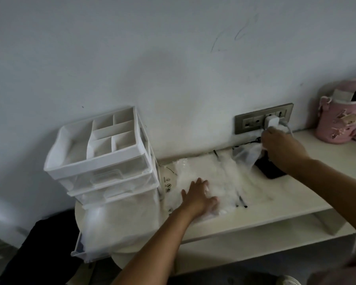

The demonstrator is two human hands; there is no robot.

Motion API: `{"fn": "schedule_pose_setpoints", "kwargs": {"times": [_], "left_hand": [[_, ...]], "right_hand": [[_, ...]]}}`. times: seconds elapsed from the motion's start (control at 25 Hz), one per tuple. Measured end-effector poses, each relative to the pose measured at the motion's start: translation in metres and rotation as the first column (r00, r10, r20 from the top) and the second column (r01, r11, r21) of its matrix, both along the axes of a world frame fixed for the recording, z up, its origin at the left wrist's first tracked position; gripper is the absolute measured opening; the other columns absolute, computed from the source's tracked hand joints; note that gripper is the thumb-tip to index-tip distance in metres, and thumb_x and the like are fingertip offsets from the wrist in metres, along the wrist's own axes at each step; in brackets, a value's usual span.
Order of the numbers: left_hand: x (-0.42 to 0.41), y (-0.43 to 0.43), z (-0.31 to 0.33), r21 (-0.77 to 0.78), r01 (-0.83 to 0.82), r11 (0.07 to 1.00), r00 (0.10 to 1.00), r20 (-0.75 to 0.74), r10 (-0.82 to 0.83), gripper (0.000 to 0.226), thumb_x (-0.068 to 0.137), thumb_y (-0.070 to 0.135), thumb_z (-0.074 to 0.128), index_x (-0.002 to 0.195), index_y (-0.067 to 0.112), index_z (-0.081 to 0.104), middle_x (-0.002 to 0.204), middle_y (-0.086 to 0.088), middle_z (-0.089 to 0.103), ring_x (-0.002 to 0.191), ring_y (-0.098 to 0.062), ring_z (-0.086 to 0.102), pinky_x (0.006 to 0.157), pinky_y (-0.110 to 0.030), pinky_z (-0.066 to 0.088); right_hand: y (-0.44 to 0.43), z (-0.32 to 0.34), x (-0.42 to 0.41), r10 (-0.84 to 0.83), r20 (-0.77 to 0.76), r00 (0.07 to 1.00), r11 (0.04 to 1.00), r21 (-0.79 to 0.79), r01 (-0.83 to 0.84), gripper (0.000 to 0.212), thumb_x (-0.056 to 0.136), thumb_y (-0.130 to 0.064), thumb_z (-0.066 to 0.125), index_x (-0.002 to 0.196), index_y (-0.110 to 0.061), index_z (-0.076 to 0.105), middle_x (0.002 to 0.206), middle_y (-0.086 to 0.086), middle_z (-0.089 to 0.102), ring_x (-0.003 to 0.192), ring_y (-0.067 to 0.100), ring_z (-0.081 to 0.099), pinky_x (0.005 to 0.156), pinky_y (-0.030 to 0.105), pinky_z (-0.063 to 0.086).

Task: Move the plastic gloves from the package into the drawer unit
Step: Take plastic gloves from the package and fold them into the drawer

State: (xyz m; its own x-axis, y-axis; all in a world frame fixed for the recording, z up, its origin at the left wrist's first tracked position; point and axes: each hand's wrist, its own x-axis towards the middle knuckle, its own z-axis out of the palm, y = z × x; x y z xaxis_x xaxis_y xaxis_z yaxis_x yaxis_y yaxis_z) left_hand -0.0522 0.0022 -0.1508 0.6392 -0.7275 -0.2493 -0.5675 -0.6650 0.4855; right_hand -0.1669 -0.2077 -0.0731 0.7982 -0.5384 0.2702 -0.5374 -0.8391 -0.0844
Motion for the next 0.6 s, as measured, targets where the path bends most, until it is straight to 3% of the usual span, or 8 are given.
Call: {"fn": "schedule_pose_setpoints", "kwargs": {"times": [0.12, 0.24, 0.32, 0.4, 0.52, 0.6], "left_hand": [[0.004, 0.000, 0.026, -0.267, -0.146, 0.952, 0.930, -0.366, 0.040, 0.083, 0.077, 0.055, 0.069, 0.144, 0.019, 0.037, 0.149, 0.000, 0.039, 0.135, -0.018, 0.038, 0.107, -0.030, 0.031], [0.010, 0.003, 0.059, -0.491, -0.372, 0.787, 0.765, -0.643, -0.040, 0.117, 0.044, 0.080, 0.069, 0.140, 0.018, 0.042, 0.141, 0.001, 0.049, 0.129, -0.015, 0.044, 0.108, -0.033, 0.031], [0.019, 0.009, 0.080, -0.540, -0.453, 0.709, 0.702, -0.706, -0.089, 0.127, 0.022, 0.085, 0.070, 0.128, 0.018, 0.052, 0.120, 0.007, 0.062, 0.116, -0.009, 0.052, 0.106, -0.031, 0.030], [0.034, 0.022, 0.095, -0.558, -0.453, 0.695, 0.684, -0.718, -0.131, 0.120, 0.012, 0.084, 0.071, 0.114, 0.021, 0.058, 0.111, 0.007, 0.065, 0.110, -0.007, 0.055, 0.102, -0.026, 0.034], [0.048, 0.043, 0.107, -0.566, -0.369, 0.737, 0.687, -0.700, -0.194, 0.109, 0.026, 0.080, 0.076, 0.112, 0.014, 0.063, 0.114, -0.005, 0.068, 0.114, -0.015, 0.060, 0.096, -0.025, 0.041], [0.048, 0.054, 0.114, -0.574, -0.328, 0.750, 0.673, -0.699, -0.241, 0.098, 0.034, 0.072, 0.081, 0.108, 0.009, 0.066, 0.107, -0.009, 0.071, 0.105, -0.016, 0.066, 0.099, -0.027, 0.043]], "right_hand": [[0.017, 0.022, 0.003, 0.229, 0.189, 0.955, 0.973, -0.052, -0.223, 0.012, 0.090, -0.002, 0.050, 0.099, -0.009, 0.055, 0.103, 0.005, 0.051, 0.094, 0.023, 0.053, 0.070, 0.028, 0.037], [0.051, 0.036, 0.006, 0.458, 0.290, 0.840, 0.885, -0.063, -0.461, 0.007, 0.091, -0.007, 0.055, 0.094, -0.014, 0.056, 0.105, 0.002, 0.056, 0.095, 0.019, 0.052, 0.078, 0.029, 0.044], [0.068, 0.042, 0.007, 0.575, 0.302, 0.761, 0.815, -0.129, -0.565, 0.008, 0.089, -0.007, 0.059, 0.093, -0.014, 0.058, 0.110, 0.005, 0.060, 0.098, 0.020, 0.055, 0.082, 0.028, 0.046], [0.080, 0.047, 0.009, 0.634, 0.316, 0.705, 0.765, -0.125, -0.632, 0.007, 0.089, -0.005, 0.060, 0.093, -0.011, 0.060, 0.116, 0.006, 0.060, 0.103, 0.020, 0.055, 0.083, 0.027, 0.045], [0.090, 0.049, 0.016, 0.648, 0.370, 0.666, 0.735, -0.073, -0.675, 0.006, 0.090, -0.006, 0.059, 0.094, -0.009, 0.061, 0.123, 0.006, 0.057, 0.106, 0.020, 0.055, 0.083, 0.024, 0.043], [0.095, 0.049, 0.022, 0.654, 0.373, 0.658, 0.722, -0.049, -0.690, 0.006, 0.090, -0.006, 0.059, 0.095, -0.008, 0.062, 0.126, 0.006, 0.054, 0.107, 0.020, 0.054, 0.082, 0.022, 0.040]]}}
